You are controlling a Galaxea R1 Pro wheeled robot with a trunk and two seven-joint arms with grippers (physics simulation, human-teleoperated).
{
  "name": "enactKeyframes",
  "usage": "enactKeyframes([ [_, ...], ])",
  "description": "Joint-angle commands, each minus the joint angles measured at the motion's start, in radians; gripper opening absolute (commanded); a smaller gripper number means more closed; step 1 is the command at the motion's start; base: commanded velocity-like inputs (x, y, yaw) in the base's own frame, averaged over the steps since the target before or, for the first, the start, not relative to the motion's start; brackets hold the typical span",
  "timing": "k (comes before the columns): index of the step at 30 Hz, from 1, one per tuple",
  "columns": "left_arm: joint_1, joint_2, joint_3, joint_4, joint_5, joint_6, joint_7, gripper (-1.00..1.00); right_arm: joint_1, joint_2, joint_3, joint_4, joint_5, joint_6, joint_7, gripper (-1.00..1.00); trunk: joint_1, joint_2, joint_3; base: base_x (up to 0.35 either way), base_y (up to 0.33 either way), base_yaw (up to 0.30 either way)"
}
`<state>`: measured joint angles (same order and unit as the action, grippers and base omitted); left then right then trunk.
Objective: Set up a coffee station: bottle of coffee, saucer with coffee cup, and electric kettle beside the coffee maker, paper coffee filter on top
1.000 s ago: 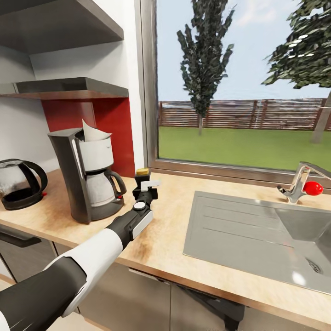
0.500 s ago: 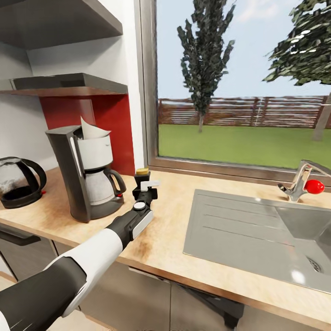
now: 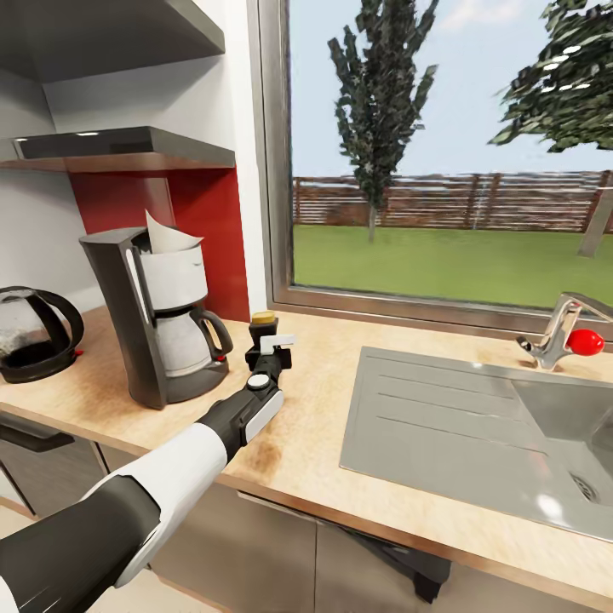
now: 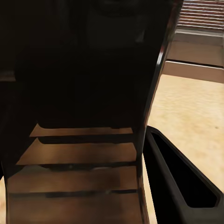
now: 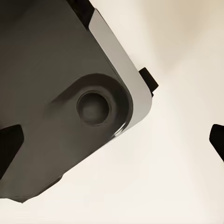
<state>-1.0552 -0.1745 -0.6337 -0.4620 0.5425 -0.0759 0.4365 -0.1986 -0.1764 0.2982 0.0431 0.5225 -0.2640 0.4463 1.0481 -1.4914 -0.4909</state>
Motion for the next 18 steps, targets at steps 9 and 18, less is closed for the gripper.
enactKeyframes([
  [9,-0.002,0.0,-0.008,0.002,0.008,-0.007,0.005,-1.0,-0.001,0.0,0.009,0.003,-0.004,-0.008,0.0,1.0,0.0,-0.001,-0.002,0.0,0.0,0.0],
  [18,-0.002,0.0,-0.008,0.002,0.01,-0.007,0.005,-1.0,-0.001,0.0,0.007,0.003,-0.004,-0.006,0.0,1.0,0.0,-0.001,-0.002,0.0,0.0,0.0],
])
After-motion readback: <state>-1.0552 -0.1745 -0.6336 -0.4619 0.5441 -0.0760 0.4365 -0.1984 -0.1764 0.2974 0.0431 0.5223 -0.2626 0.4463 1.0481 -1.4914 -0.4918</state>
